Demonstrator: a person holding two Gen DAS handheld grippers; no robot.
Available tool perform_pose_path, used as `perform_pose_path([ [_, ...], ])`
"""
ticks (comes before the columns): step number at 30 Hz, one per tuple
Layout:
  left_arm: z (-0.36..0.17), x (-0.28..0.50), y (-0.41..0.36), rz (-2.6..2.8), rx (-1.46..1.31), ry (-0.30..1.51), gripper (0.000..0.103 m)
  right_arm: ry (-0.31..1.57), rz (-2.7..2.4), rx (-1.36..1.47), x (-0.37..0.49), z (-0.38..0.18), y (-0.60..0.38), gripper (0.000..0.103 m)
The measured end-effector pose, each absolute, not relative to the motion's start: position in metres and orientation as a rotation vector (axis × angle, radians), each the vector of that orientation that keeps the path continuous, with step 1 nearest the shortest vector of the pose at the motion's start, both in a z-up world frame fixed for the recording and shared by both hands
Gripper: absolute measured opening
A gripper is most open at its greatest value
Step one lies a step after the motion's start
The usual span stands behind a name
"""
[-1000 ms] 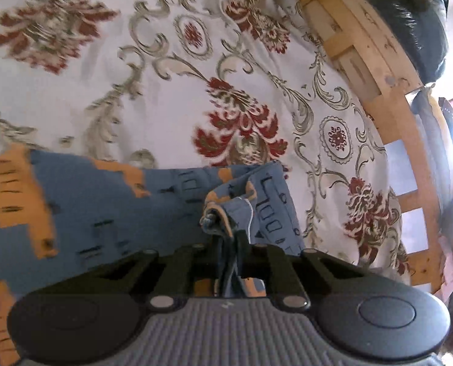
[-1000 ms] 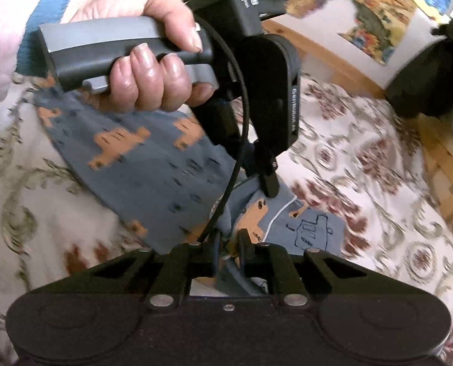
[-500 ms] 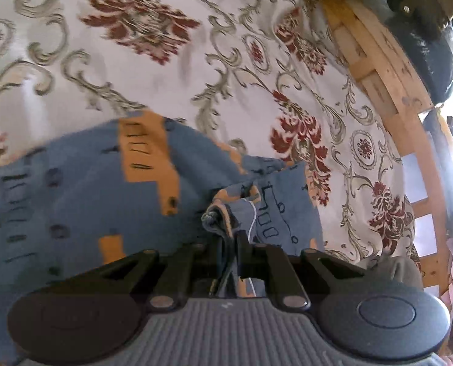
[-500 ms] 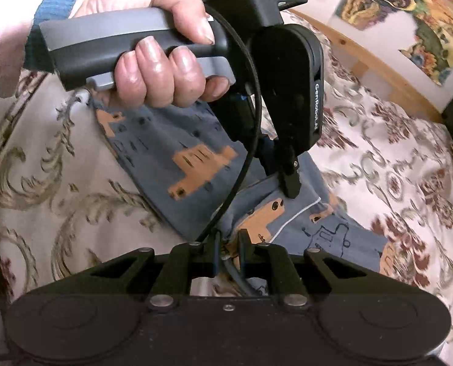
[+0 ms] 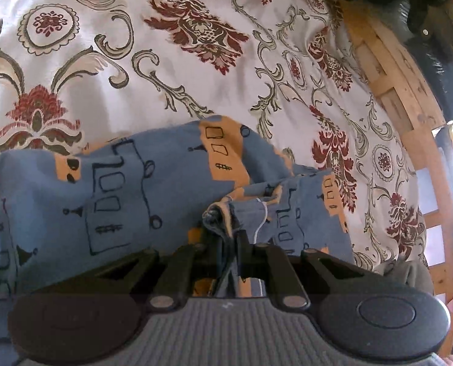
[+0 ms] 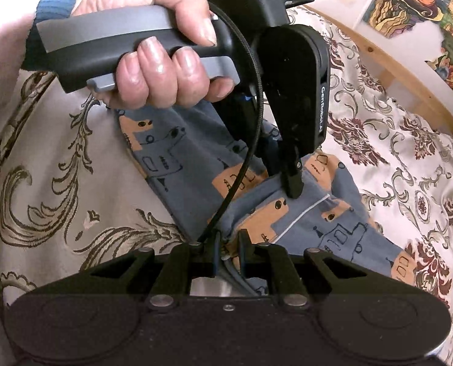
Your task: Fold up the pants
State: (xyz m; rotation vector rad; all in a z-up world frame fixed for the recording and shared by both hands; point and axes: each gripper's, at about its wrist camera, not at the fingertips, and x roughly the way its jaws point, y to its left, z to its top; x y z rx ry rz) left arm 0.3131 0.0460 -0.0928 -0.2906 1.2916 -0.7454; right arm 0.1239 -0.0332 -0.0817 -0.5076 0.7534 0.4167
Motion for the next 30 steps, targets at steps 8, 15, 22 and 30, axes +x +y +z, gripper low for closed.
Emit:
perform_pose_path([
  [8, -0.08, 0.303, 0.063, -0.698, -0.282, 1.25, 0.045, 0.751, 0.491, -0.422, 0.117, -0.067, -0.063, 0.06],
  [15, -0.034, 0.236, 0.102, -0.414, -0.145, 1.027, 0.078, 0.672, 0.329, -0.339, 0.146, -0.051, -0.104, 0.087],
  [22, -0.031, 0.189, 0.161, -0.059, -0.27, 0.913, 0.094, 0.612, 0.273, -0.389, 0.159, -0.091, -0.085, 0.09],
  [30, -0.05, 0.219, 0.193, -0.034, -0.404, 0.926, 0.061, 0.534, 0.279, -0.392, 0.135, -0.077, -0.087, 0.096],
])
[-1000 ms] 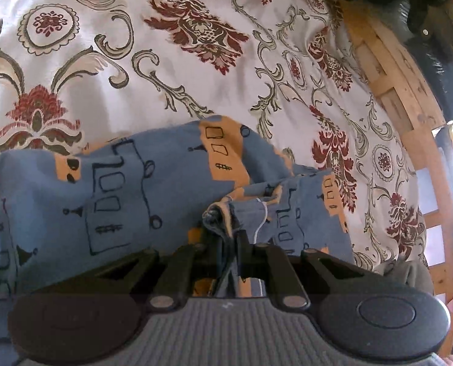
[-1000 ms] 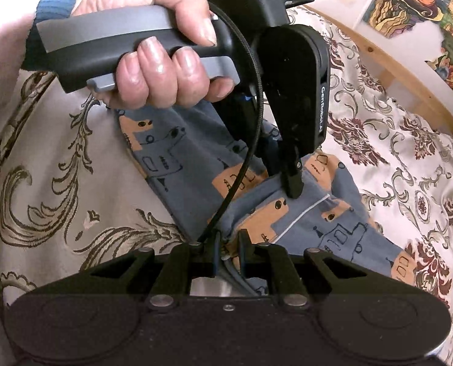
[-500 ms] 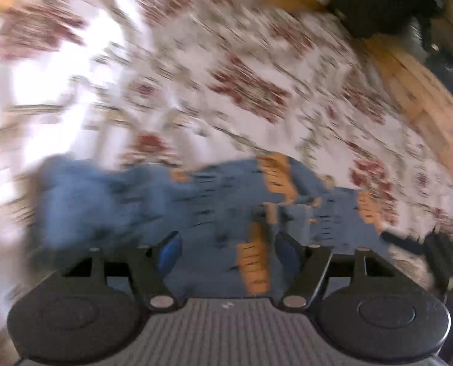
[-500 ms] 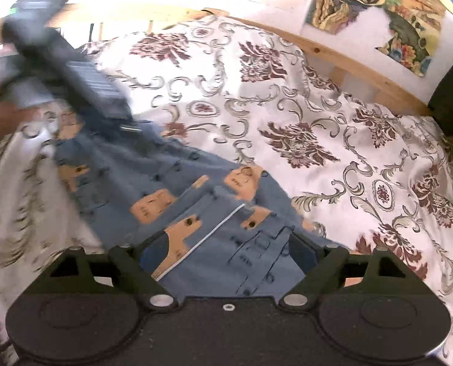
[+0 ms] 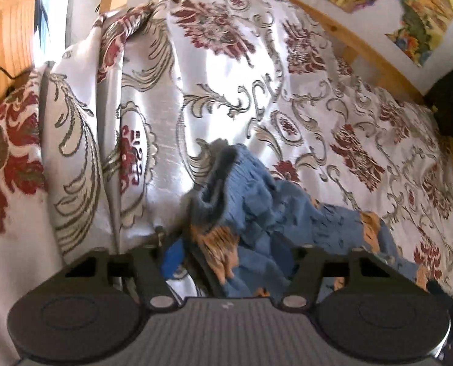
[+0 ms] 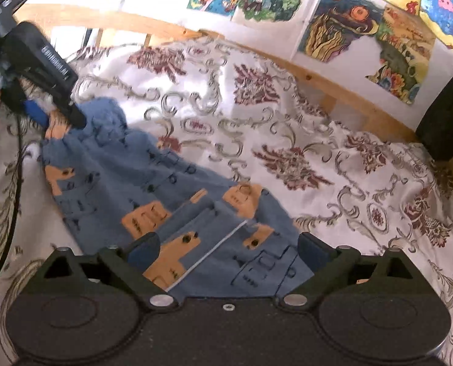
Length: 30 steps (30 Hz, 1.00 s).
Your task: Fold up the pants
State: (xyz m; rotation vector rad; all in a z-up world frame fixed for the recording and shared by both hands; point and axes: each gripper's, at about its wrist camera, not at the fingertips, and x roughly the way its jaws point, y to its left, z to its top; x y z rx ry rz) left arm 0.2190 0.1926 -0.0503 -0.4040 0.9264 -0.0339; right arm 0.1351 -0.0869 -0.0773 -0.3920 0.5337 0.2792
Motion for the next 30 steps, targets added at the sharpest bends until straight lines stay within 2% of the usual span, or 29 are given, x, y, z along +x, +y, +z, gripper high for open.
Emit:
perform_pose_path([
  [7, -0.061, 0.227, 0.202, -0.019, -0.5, 0.925, 0.06, 0.556, 0.271, -0.469, 0.137, -0.087, -0.072, 0.097],
  [8, -0.062, 0.228, 0.201, -0.009, -0.495, 0.926, 0.056, 0.555, 0.275, -0.48, 0.138, -0.093, -0.07, 0.097],
  [11, -0.064, 0.233, 0.195, 0.057, -0.432, 0.947, 0.028, 0.528, 0.276, -0.479, 0.139, -0.097, -0.067, 0.097],
  [12, -0.065, 0.235, 0.195, 0.056, -0.429, 0.951, 0.023, 0.522, 0.276, -0.475, 0.139, -0.096, -0.067, 0.097],
  [17, -0.055, 0.228, 0.183, 0.047, -0.376, 0.9, 0.017, 0.495, 0.272, -0.429, 0.133, -0.08, -0.081, 0.097],
  [21, -0.028, 0.213, 0.158, -0.024, -0.298, 0.813, 0.016, 0.548, 0.286, -0.283, 0.133, -0.052, -0.117, 0.098],
  [25, 0.007, 0.193, 0.109, -0.1, -0.149, 0.726, 0.016, 0.662, 0.394, -0.042, 0.145, -0.028, -0.171, 0.1],
  [30, 0.032, 0.172, 0.023, -0.233, 0.016, 0.663, 0.017, 0.749, 0.466, 0.126, 0.16, -0.012, -0.24, 0.101],
])
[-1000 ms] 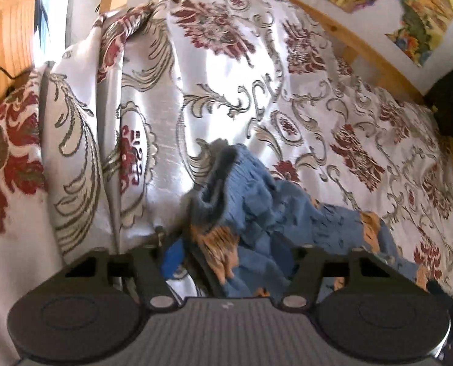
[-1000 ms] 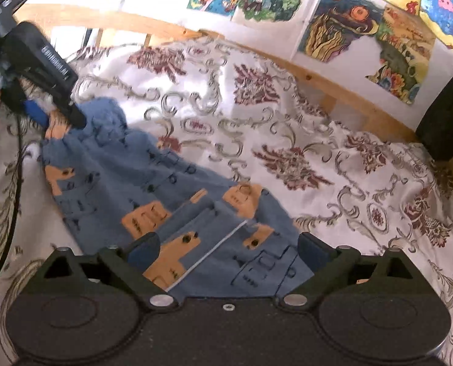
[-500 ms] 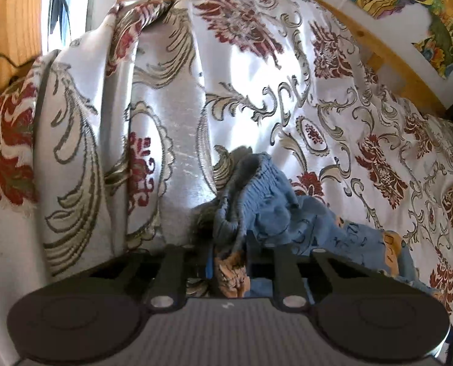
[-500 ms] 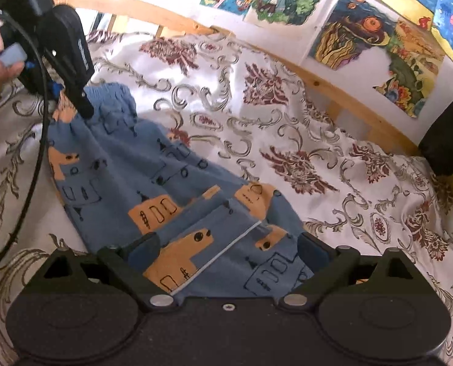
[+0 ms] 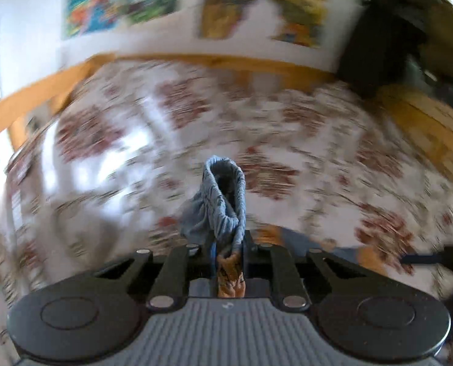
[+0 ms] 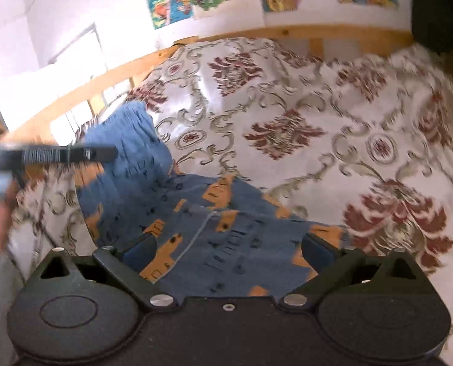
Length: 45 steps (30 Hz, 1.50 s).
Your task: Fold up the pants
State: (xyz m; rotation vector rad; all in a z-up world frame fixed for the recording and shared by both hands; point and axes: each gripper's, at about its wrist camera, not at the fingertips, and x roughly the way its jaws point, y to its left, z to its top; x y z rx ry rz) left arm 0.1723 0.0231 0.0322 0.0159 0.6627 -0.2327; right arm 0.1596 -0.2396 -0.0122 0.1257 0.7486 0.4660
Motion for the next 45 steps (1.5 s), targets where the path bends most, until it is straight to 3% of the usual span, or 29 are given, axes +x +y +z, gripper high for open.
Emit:
perform_pose_path([
  [8, -0.004, 0.142, -0.116, -0.409, 0.343, 0.689, 0.017, 0.79, 0.505, 0.573, 0.184, -0.024, -0.323, 0.101],
  [11, -0.023, 0.127, -0.151, -0.43, 0.474, 0.681, 0.017, 0.798, 0.511, 0.719, 0.193, -0.041, -0.336, 0.093],
  [17, -0.044, 0.111, -0.185, -0.439, 0.584, 0.665, 0.017, 0.88, 0.497, 0.794, 0.206, -0.064, -0.344, 0.069],
  [20, -0.045, 0.107, -0.195, -0.453, 0.594, 0.665, 0.017, 0.898, 0.506, 0.833, 0.207, -0.069, -0.345, 0.048],
  [22, -0.046, 0.105, -0.202, -0.456, 0.611, 0.657, 0.017, 0.894, 0.481, 0.792, 0.205, -0.068, -0.346, 0.027],
  [23, -0.047, 0.104, -0.205, -0.453, 0.621, 0.654, 0.017, 0.892, 0.469, 0.781, 0.204, -0.067, -0.347, 0.024],
  [41, -0.067, 0.11, -0.227, -0.511, 0.627, 0.717, 0.021, 0.95, 0.32, 0.71, 0.198, -0.085, -0.356, 0.02],
  [45, -0.076, 0.115, -0.22, -0.533, 0.58, 0.764, 0.028, 0.959, 0.292, 0.67, 0.195, -0.086, -0.351, 0.028],
])
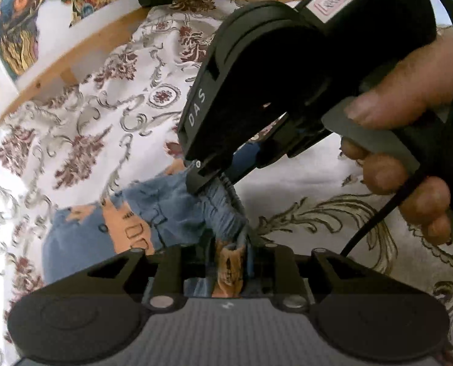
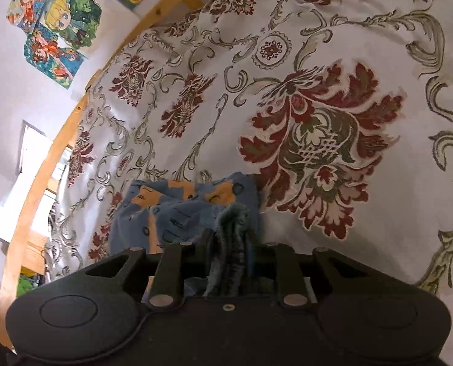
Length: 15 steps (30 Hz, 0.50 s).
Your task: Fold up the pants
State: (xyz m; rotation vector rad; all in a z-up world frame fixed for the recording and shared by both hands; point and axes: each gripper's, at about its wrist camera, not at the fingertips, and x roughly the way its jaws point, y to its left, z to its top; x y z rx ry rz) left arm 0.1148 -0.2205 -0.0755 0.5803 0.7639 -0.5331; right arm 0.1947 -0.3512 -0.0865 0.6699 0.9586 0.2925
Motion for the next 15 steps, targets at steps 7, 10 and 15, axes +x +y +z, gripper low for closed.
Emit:
perform_pose_path([
  [7, -0.068, 0.117, -0.199, -0.646, 0.439, 0.819, 0.053, 0.827, 0.151, 0.573, 0.173, -0.06, -0.357, 0.073],
  [10, -0.06, 0.119, -0.177, -0.698, 0.328, 0.851, 0.059, 0.77, 0.11, 0.592, 0.161, -0.052, -0.365, 0.085],
  [15, -0.046, 0.124, -0.135, -0.665, 0.136, 0.879, 0.071, 0.754, 0.079, 0.475, 0.157, -0.046, -0.353, 0.095],
])
